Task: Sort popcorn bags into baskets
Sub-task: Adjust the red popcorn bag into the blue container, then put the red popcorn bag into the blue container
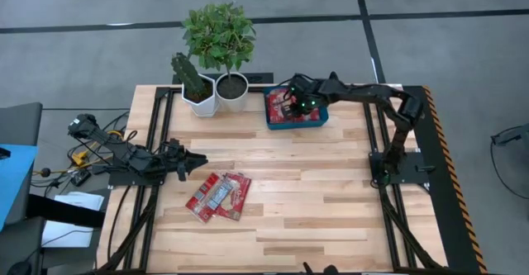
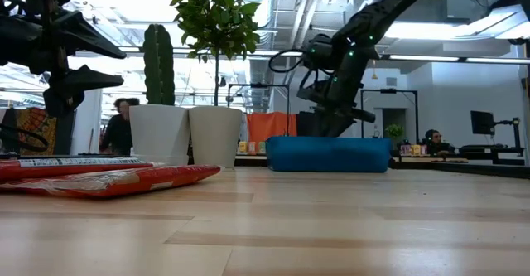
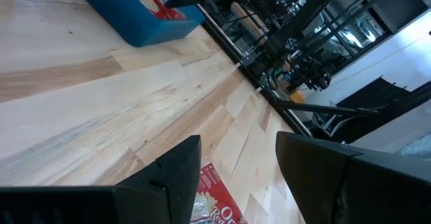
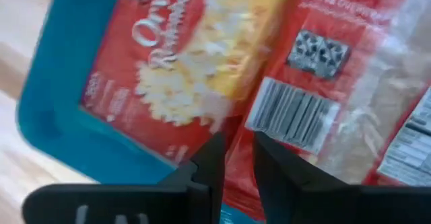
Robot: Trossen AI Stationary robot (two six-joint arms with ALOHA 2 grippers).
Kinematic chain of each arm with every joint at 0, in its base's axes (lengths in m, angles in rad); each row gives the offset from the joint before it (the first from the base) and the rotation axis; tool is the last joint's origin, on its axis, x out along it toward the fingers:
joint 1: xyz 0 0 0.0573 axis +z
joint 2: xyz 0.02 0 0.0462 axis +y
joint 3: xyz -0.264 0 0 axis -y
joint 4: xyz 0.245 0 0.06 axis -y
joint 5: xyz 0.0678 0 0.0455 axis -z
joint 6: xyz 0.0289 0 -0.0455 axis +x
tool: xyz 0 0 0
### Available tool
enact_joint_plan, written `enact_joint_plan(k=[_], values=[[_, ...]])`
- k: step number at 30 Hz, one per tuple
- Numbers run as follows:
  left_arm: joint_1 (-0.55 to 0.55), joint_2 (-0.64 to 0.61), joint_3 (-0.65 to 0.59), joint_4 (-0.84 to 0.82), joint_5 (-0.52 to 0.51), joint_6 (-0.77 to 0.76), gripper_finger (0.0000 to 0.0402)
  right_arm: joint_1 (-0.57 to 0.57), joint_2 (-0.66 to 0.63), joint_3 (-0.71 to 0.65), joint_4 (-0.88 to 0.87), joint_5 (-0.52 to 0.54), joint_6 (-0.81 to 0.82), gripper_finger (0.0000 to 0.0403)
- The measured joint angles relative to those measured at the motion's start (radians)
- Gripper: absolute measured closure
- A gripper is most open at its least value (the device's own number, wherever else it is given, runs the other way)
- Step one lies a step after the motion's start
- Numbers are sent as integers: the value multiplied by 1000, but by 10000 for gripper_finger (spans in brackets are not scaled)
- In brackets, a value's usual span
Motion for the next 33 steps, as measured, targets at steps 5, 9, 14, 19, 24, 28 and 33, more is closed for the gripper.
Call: enact_joint_plan(k=[5,9,14,19,24,28,33], values=[[0,0,0,0,-1,1,219,-2,-19,0,47,-17,-4,304],[0,0,0,0,-3,-4,219,8,-36,8,99,-69,-4,305],[0,0,0,0,-4,-58,219,65,-39,65,146,-185,-49,305],[0,0,0,0,-1,-101,219,180,-39,90,152,-270,-60,305],[0,1,11,-36,37,-141,219,327,-38,89,145,-273,-84,305],[0,0,15,-49,63,-153,219,443,-19,90,154,-228,-102,305],[0,0,17,-52,102,-168,219,562,12,91,176,-60,-92,302]])
